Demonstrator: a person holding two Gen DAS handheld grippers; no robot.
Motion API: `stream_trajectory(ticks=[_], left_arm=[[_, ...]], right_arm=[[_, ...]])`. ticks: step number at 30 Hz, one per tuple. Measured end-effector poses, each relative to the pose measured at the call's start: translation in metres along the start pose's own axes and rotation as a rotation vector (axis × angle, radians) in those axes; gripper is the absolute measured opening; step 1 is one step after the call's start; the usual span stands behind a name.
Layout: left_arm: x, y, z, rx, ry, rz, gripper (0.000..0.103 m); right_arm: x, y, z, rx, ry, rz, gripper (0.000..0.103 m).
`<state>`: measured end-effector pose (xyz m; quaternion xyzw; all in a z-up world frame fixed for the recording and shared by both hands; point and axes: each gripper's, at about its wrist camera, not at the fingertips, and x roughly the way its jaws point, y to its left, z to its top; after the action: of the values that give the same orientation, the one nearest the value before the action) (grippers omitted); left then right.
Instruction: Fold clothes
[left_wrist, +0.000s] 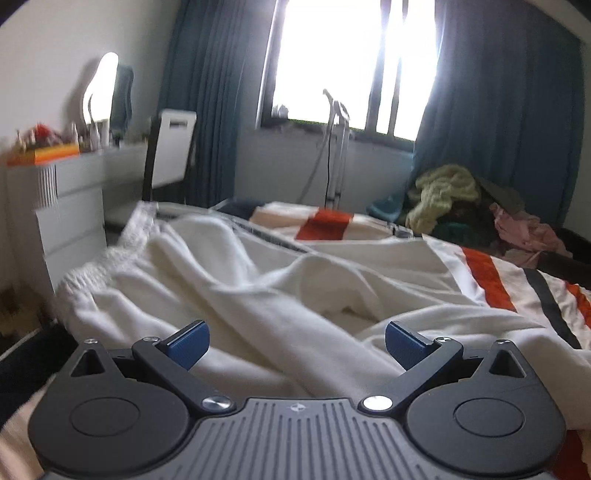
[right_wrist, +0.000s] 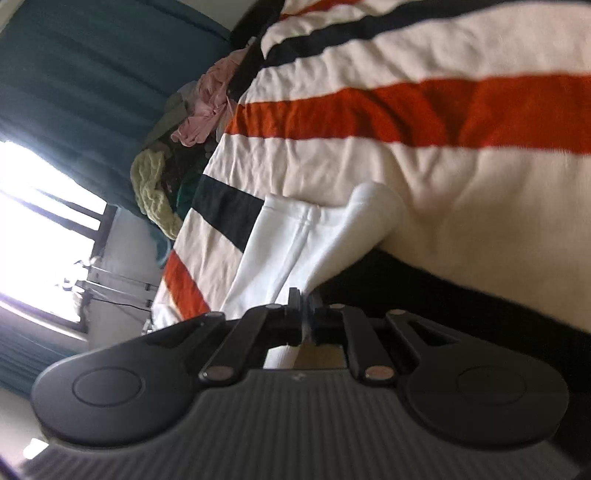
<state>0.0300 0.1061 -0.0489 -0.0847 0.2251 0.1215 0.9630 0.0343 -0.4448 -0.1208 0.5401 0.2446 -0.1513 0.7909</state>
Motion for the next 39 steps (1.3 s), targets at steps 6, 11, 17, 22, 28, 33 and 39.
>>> stream_trajectory(ticks=[6, 11, 17, 22, 28, 33, 39], left_arm=[[0.008, 0.049, 0.002, -0.217, 0.16, -0.061, 0.102], [0.02, 0.116, 0.004, -0.546, 0.312, -0.097, 0.102], [0.048, 0.19, -0.007, -0.894, 0.431, -0.14, 0.101], [0.077, 0.22, -0.025, -1.104, 0.425, -0.135, 0.099], [0.083, 0.233, -0.025, -1.156, 0.336, -0.087, 0.074], [0.074, 0.247, -0.019, -1.155, 0.223, -0.1, 0.047], [0.069, 0.248, 0.001, -1.036, 0.094, -0.059, 0.013]], right_arm=[[0.002, -0.035, -0.007, 0.189, 0.098, 0.055, 0.031], [0.004, -0.044, -0.012, 0.276, 0.096, 0.047, 0.073], [0.021, -0.051, 0.001, 0.275, 0.107, 0.054, 0.072], [0.04, -0.064, 0.014, 0.288, 0.112, 0.042, 0.054], [0.058, -0.069, 0.019, 0.29, 0.072, -0.011, 0.025], [0.056, -0.062, 0.027, 0.234, -0.009, -0.018, 0.008], [0.032, -0.048, 0.038, 0.164, -0.166, 0.064, 0.005]])
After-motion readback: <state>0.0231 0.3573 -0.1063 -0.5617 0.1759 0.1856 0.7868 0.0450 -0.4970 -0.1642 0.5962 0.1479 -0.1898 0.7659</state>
